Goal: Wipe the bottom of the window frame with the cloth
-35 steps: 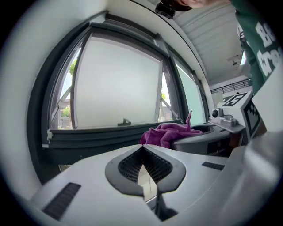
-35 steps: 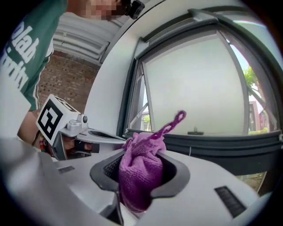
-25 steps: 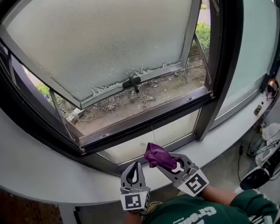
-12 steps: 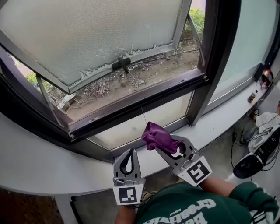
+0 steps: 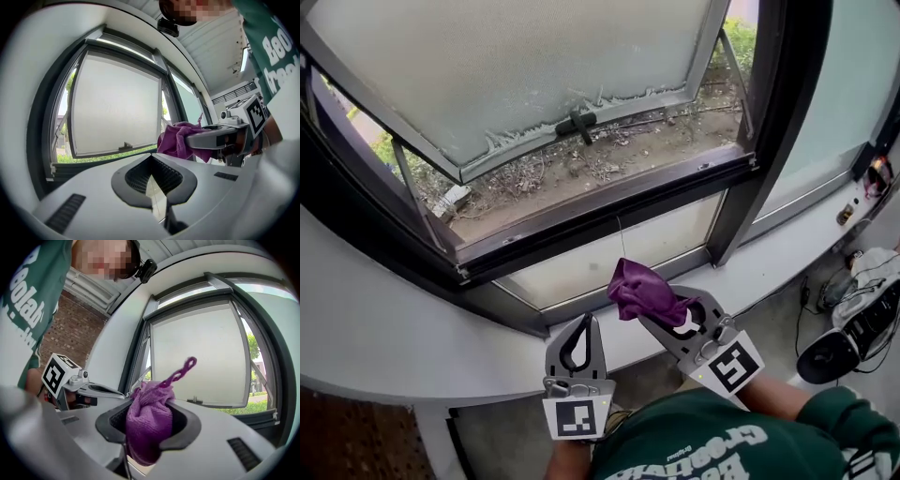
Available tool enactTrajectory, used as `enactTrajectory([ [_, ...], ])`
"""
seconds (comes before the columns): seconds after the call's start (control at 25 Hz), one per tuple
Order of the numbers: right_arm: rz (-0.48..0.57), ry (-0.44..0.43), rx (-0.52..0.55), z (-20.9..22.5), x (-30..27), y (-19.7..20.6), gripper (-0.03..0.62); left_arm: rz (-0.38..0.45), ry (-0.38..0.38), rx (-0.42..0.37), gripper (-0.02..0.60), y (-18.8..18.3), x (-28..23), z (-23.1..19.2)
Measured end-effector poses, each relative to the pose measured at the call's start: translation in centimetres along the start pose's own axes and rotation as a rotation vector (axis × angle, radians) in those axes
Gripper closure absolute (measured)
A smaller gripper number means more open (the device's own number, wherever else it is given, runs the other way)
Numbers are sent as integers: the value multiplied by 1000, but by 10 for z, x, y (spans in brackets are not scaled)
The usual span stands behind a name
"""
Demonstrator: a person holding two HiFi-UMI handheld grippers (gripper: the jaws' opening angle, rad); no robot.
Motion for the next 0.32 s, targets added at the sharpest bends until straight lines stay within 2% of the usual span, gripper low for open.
enactTrajectory([
  [0.32, -1, -29, 29, -19, -6, -11, 442, 4, -25, 6, 578, -4, 21, -13],
])
Point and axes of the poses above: the fingertips, and each gripper's own axes: x backward along the fingers, z to its right, y out of its underside, the point moved 2 cm from there along x, backward along the fingers, and after that the axes turned 2 degrees about -y, right-handed, at the moved point
